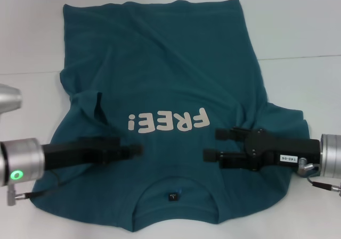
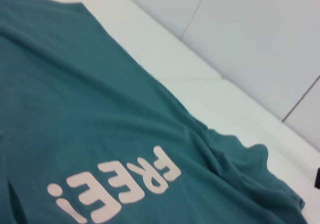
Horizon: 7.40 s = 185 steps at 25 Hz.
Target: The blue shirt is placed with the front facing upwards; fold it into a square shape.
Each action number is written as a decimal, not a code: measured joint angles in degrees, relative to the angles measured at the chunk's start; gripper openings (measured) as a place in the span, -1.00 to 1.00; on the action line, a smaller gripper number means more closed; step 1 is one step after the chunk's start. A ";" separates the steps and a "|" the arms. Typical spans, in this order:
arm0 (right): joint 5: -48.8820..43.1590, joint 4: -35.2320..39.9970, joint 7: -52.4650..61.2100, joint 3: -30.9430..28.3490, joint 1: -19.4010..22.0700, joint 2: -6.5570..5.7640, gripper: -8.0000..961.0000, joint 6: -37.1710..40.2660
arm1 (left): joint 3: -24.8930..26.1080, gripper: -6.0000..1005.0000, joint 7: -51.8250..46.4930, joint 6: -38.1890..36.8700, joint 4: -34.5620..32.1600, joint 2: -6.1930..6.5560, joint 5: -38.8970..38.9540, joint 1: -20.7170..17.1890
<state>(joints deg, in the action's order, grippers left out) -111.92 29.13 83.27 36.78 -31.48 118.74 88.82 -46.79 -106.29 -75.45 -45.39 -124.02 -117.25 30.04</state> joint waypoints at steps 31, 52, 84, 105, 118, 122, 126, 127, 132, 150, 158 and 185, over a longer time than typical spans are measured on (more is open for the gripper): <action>-9.40 12.56 38.39 -1.20 6.80 -7.06 0.95 -19.42 | 5.41 0.72 2.32 -7.25 -0.40 0.27 0.09 -0.92; -10.78 9.43 37.12 -0.54 4.44 -4.27 0.83 -27.37 | 5.71 0.77 2.14 -7.68 0.40 0.09 -0.06 -2.00; -10.77 5.84 35.58 0.71 1.68 -3.70 -0.36 -32.57 | 5.92 0.76 2.23 -7.17 0.39 0.18 -1.45 -2.00; -7.17 7.05 33.33 -3.83 6.71 -6.11 -0.97 -27.62 | 5.92 0.76 2.22 -7.16 1.14 0.08 -1.34 -2.09; -7.16 8.31 33.27 -4.35 6.45 -7.26 -0.97 -27.47 | 5.90 0.76 1.70 -7.27 2.15 0.00 -1.13 -2.09; -7.16 10.04 33.65 -4.35 6.13 -7.42 -0.97 -27.23 | 5.92 0.76 1.62 -7.23 2.44 0.06 -1.13 -2.09; -7.38 10.90 33.70 -4.32 5.48 -7.63 -0.97 -26.95 | 5.92 0.76 1.61 -7.19 2.57 0.08 -1.12 -2.09; -7.48 10.97 33.71 -4.27 5.28 -7.71 -0.97 -26.94 | 5.92 0.76 1.61 -7.18 2.59 0.09 -1.12 -2.09; -7.61 11.02 33.50 -4.26 4.16 -8.06 -0.97 -26.88 | 5.92 0.76 1.55 -7.16 2.61 0.09 -1.12 -1.98; -7.61 11.89 31.77 -3.68 0.26 -8.34 -0.97 -27.79 | 6.12 0.75 1.52 -6.67 4.01 0.17 -1.13 -1.81; -7.61 11.92 31.69 -3.55 0.27 -8.09 -0.97 -27.34 | 6.09 0.75 1.52 -6.63 4.09 0.13 -1.12 -1.77; -7.70 12.34 31.95 0.91 -5.40 -4.52 -0.97 -24.56 | 6.10 0.75 1.43 -4.76 5.32 0.17 -1.04 -1.51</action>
<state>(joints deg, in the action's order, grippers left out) -119.62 41.47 115.22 37.68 -36.88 114.22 64.26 -40.69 -104.85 -80.21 -40.08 -123.85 -118.29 28.53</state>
